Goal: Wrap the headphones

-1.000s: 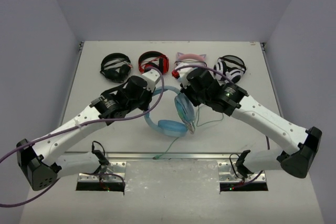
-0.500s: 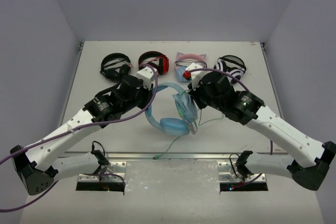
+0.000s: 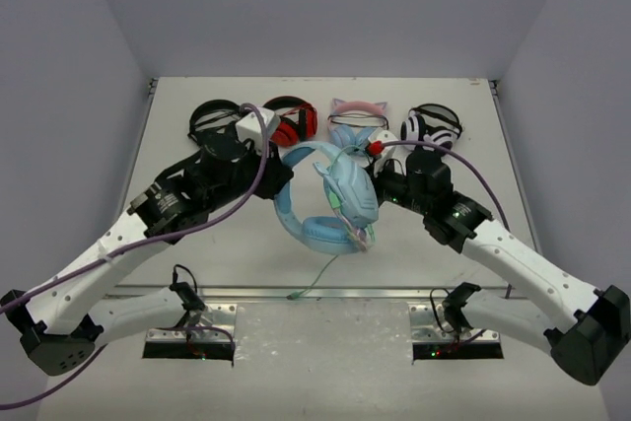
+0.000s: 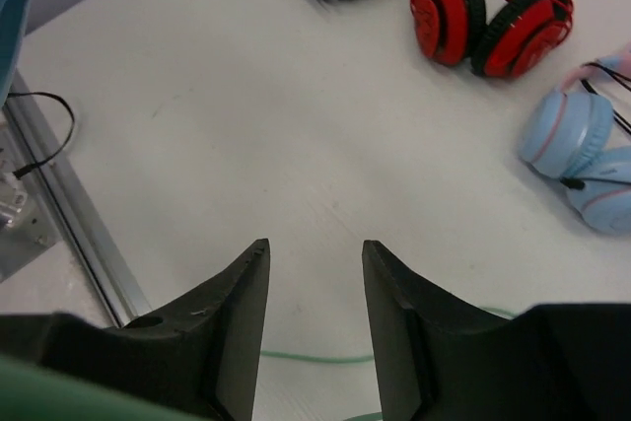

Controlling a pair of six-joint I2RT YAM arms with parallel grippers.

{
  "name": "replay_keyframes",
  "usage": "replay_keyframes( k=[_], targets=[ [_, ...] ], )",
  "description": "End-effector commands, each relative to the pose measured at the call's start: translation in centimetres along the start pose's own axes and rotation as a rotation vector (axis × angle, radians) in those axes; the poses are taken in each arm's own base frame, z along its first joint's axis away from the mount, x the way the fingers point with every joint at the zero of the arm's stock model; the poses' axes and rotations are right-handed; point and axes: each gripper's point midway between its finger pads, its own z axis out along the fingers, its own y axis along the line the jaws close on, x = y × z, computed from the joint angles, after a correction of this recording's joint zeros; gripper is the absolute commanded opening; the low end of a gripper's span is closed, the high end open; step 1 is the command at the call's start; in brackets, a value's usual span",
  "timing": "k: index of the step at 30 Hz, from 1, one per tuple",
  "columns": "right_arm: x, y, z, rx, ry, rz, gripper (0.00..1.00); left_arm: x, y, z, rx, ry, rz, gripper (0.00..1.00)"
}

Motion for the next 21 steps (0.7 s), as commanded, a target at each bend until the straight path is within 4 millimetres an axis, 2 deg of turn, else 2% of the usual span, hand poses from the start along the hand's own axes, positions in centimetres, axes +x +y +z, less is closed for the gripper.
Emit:
replay_keyframes(
  k=[1,9,10,14,16,21],
  targets=[
    [-5.1,3.7,0.9,-0.213,-0.23,-0.017,0.44,-7.6,-2.6,-3.2,0.094,-0.253,-0.158,0.0],
    [-4.7,4.7,3.2,-0.307,-0.289,0.035,0.41,-12.1,1.4,-8.1,-0.102,-0.476,-0.342,0.0],
    [-3.9,4.9,3.4,-0.318,-0.28,0.05,0.41,-12.6,1.5,-8.6,-0.109,-0.494,-0.357,0.0],
    [-3.3,5.3,3.9,-0.358,-0.297,0.057,0.49,-14.5,2.4,-10.2,-0.162,-0.556,-0.43,0.0],
    [-3.2,5.4,4.3,-0.366,-0.302,0.059,0.54,-14.8,2.7,-10.5,-0.174,-0.572,-0.451,0.0],
    [-3.7,6.4,4.3,-0.444,-0.323,0.05,0.5,-15.3,4.2,-11.7,-0.243,-0.627,-0.533,0.0]
  ],
)
